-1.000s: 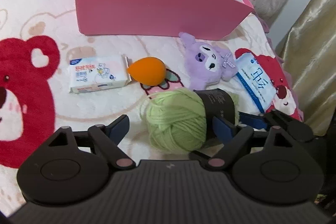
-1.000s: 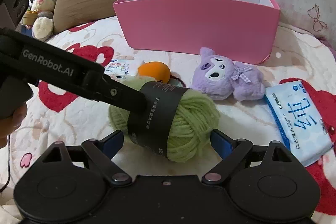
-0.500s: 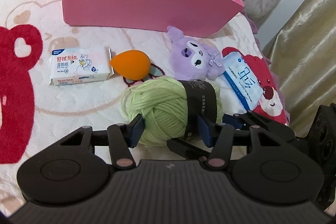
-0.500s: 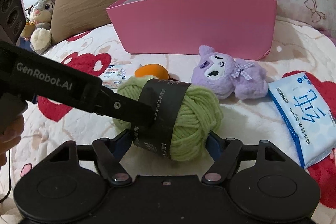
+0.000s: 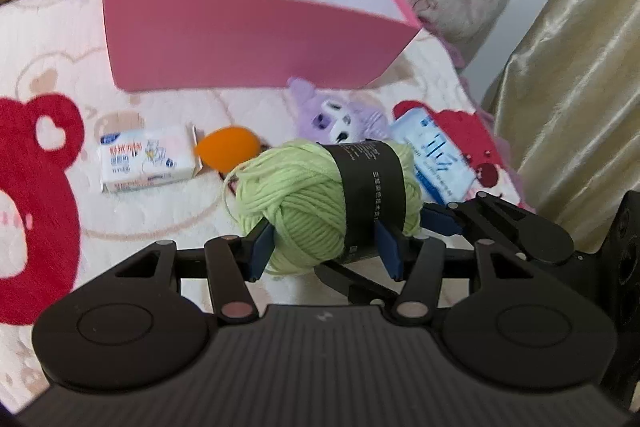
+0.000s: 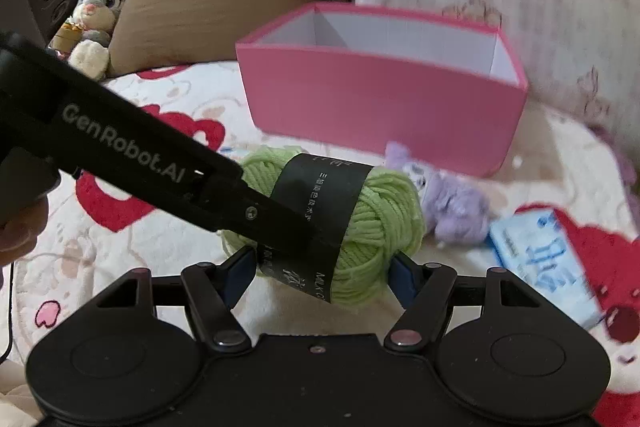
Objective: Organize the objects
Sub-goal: 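Lift the yarn ball with the left tool and carry it into the box, then release the yarn ball beside the card case by opening the left tool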
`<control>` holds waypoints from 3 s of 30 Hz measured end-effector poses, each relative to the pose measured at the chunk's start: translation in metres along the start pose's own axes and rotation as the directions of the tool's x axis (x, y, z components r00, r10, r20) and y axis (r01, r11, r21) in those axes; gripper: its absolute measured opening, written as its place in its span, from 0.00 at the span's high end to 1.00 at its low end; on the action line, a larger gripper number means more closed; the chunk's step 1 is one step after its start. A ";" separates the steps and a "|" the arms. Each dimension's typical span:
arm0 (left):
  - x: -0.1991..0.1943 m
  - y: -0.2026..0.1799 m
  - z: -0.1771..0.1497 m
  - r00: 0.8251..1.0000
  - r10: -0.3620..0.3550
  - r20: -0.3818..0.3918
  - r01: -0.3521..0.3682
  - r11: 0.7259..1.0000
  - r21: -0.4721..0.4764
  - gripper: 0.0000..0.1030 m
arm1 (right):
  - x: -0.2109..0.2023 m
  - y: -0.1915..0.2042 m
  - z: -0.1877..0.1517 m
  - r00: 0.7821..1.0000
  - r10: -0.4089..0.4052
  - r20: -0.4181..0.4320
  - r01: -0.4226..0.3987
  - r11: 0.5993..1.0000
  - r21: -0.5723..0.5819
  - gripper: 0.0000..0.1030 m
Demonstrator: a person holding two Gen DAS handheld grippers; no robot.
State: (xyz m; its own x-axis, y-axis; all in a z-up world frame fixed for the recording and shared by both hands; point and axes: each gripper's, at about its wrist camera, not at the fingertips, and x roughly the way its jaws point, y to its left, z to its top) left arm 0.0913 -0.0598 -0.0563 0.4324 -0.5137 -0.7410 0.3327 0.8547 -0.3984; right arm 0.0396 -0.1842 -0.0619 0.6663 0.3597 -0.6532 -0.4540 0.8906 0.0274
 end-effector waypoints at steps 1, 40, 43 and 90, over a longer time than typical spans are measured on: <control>-0.004 -0.002 0.001 1.000 -0.002 0.008 0.002 1.000 0.008 0.48 | -0.004 0.001 0.002 1.000 -0.005 0.010 0.006 1.000 -0.008 0.28; 0.055 0.007 0.225 0.994 -0.079 -0.080 0.065 0.986 -0.156 0.47 | 0.055 -0.100 0.205 0.985 -0.035 -0.168 0.039 0.999 0.021 0.36; 0.075 0.022 0.233 0.990 -0.089 -0.109 0.065 0.976 -0.206 0.47 | 0.080 -0.111 0.214 0.970 0.001 -0.244 0.017 0.997 0.071 0.37; 0.119 0.027 0.218 0.998 -0.001 -0.068 -0.014 0.974 -0.226 0.49 | 0.080 -0.128 0.155 0.991 0.002 -0.134 -0.001 1.000 0.009 0.60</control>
State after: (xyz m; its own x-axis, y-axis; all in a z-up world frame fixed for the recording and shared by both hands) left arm 0.3345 -0.1144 -0.0374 0.3744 -0.5084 -0.7755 0.1282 0.8567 -0.4997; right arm 0.2425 -0.2261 -0.0004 0.5798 0.3207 -0.7489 -0.4491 0.8928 0.0347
